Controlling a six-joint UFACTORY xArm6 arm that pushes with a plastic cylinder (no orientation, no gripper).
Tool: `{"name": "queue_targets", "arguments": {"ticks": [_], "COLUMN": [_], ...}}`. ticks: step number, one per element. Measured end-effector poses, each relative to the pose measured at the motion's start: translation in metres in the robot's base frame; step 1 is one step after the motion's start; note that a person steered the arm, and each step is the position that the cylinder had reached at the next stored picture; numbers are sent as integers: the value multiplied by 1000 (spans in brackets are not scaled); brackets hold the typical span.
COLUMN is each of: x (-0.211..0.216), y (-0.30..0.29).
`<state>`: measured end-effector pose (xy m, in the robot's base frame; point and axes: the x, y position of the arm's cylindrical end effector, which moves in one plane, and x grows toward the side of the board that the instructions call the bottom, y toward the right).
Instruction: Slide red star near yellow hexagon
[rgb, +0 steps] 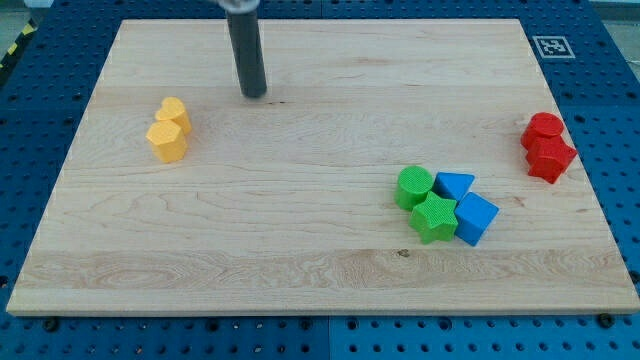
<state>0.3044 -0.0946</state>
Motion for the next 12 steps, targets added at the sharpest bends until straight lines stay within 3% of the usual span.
{"name": "queue_targets", "arguments": {"ticks": [1,3,4,6,7,8,9,10,11,12], "x": [-63,-24,-20,-20,-11,-11,34,116,156,165], "y": [56,284,321,326,440,440,440,440,440,418]}}
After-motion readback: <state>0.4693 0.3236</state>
